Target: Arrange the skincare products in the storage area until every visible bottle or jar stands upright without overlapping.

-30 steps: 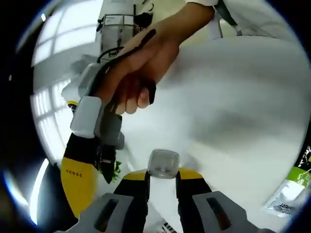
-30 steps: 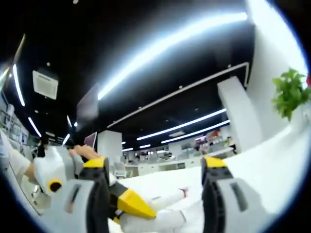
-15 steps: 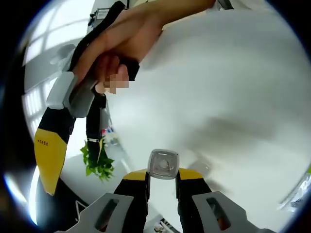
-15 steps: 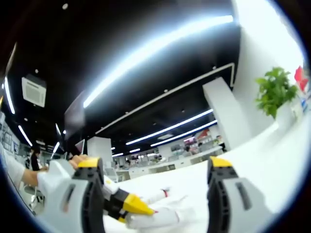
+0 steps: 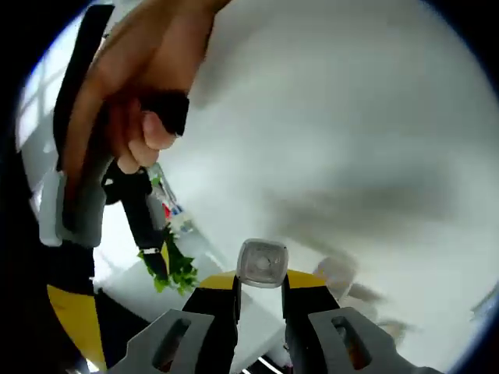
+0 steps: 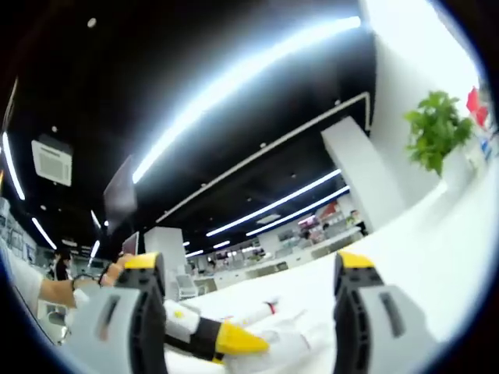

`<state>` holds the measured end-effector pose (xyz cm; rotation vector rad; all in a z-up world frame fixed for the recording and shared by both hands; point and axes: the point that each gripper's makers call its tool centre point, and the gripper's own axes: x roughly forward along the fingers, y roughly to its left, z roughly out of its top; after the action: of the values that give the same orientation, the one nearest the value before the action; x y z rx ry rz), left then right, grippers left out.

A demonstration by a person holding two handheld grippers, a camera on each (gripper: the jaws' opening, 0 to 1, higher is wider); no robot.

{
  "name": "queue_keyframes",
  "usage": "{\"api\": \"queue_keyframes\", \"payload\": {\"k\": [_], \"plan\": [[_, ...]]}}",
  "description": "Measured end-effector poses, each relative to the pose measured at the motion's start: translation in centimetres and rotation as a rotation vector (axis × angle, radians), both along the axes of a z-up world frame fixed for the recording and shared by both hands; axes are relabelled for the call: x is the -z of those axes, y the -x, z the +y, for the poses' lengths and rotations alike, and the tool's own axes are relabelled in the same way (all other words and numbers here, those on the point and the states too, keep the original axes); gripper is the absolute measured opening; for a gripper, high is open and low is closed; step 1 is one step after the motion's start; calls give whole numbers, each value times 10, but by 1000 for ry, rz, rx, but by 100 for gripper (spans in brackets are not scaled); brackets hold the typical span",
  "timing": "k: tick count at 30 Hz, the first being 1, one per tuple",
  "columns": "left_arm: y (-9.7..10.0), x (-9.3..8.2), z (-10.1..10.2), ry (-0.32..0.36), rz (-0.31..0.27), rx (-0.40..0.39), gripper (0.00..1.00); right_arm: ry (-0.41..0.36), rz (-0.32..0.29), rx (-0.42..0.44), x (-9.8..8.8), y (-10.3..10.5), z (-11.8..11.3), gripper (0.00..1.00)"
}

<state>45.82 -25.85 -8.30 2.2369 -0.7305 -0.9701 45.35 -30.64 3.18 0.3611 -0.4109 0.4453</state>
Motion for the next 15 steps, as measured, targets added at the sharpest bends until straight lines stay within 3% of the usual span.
{"api": "queue_keyframes", "payload": {"k": [9, 15], "plan": [[1, 6, -6, -52, -39, 32, 20, -18, 4, -16, 1, -1, -1, 91], [0, 5, -8, -8, -11, 28, 20, -27, 4, -29, 1, -2, 0, 91]]}}
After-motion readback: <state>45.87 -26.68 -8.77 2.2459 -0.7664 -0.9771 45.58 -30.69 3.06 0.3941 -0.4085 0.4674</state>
